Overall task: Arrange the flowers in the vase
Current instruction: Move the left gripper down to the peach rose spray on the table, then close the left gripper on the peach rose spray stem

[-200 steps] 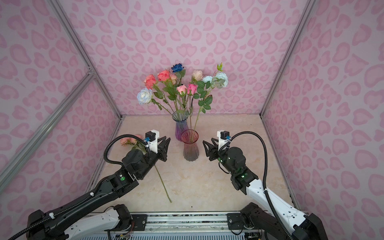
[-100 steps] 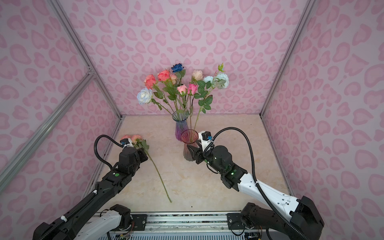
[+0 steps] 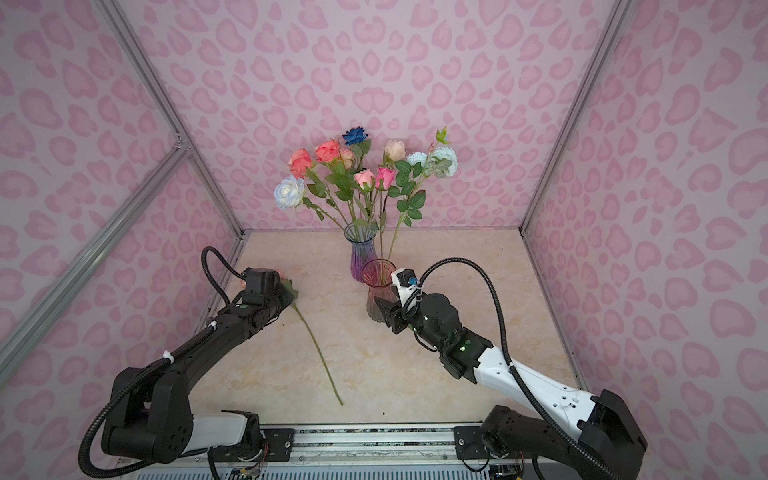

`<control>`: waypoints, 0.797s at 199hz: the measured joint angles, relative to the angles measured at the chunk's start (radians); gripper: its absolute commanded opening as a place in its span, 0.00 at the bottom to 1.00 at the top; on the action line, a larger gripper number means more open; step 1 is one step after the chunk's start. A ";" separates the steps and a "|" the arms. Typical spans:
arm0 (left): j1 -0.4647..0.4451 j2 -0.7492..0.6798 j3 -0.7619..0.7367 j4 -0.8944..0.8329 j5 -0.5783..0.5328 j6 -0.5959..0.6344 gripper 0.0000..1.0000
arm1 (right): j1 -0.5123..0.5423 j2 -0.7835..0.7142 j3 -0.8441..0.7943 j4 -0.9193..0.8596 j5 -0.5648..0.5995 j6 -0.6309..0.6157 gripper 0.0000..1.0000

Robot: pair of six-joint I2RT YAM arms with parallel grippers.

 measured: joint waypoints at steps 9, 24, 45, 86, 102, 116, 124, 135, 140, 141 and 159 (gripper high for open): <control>0.020 0.021 0.006 0.000 0.010 -0.002 0.25 | 0.000 -0.008 -0.014 -0.002 0.014 -0.007 0.56; 0.052 0.051 0.015 -0.001 0.028 -0.007 0.25 | -0.001 -0.017 -0.031 -0.008 0.033 -0.013 0.56; 0.087 0.081 0.041 -0.010 0.035 -0.007 0.25 | -0.003 -0.024 -0.044 -0.008 0.056 -0.014 0.57; 0.121 0.147 0.109 -0.024 0.034 0.017 0.25 | -0.015 -0.025 -0.063 0.009 0.072 -0.014 0.57; 0.123 0.188 0.140 -0.024 0.034 0.019 0.24 | -0.020 -0.025 -0.067 0.012 0.072 -0.014 0.57; 0.125 0.227 0.161 -0.024 0.034 0.018 0.23 | -0.023 -0.025 -0.072 0.013 0.072 -0.013 0.57; 0.128 0.248 0.167 -0.024 0.034 0.016 0.22 | -0.023 -0.025 -0.075 0.013 0.072 -0.013 0.57; 0.128 0.271 0.169 -0.024 0.033 0.003 0.21 | -0.023 -0.026 -0.077 0.013 0.072 -0.010 0.57; 0.128 0.280 0.169 -0.024 0.033 -0.002 0.21 | -0.024 -0.027 -0.078 0.013 0.072 -0.010 0.57; 0.128 0.281 0.169 -0.024 0.034 -0.003 0.21 | -0.024 -0.027 -0.078 0.013 0.072 -0.010 0.57; 0.129 0.310 0.169 -0.022 0.039 -0.023 0.19 | -0.029 -0.032 -0.084 0.019 0.072 -0.005 0.57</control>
